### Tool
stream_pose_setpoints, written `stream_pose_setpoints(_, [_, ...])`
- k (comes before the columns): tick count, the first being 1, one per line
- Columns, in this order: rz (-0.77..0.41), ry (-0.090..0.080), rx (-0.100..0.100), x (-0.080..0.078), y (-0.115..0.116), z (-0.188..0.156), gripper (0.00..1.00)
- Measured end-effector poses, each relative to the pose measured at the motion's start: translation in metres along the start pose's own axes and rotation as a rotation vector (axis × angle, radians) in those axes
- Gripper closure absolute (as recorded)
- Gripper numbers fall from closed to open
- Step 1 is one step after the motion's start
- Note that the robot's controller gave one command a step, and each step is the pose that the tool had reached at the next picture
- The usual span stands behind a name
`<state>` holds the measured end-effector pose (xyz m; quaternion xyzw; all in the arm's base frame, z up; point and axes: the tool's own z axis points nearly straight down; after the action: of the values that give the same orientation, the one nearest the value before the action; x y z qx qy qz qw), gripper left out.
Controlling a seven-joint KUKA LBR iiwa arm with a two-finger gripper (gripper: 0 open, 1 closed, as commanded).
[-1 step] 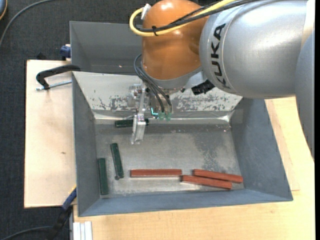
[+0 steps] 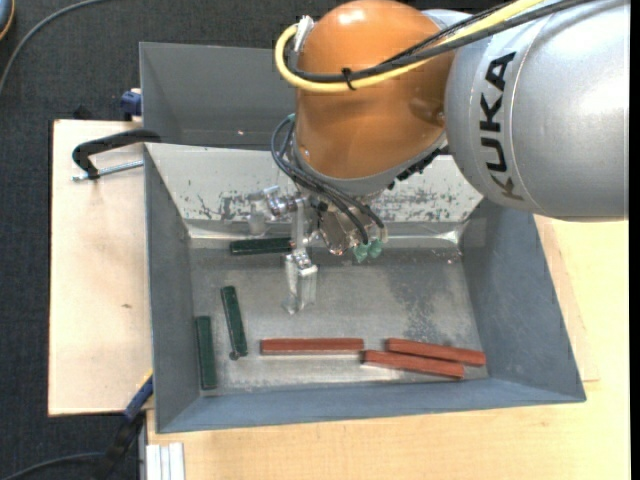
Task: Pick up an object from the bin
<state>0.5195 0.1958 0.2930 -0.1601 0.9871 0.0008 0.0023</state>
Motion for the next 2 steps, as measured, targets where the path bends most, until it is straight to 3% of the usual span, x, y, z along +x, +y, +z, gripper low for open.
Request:
stream_pose_setpoints(1, [-0.148,0.011,0.000,-0.008,0.000,0.110,0.00])
stream_pose_setpoints(2, [-0.139,0.011,-0.001,0.013,-0.014,0.217,0.00])
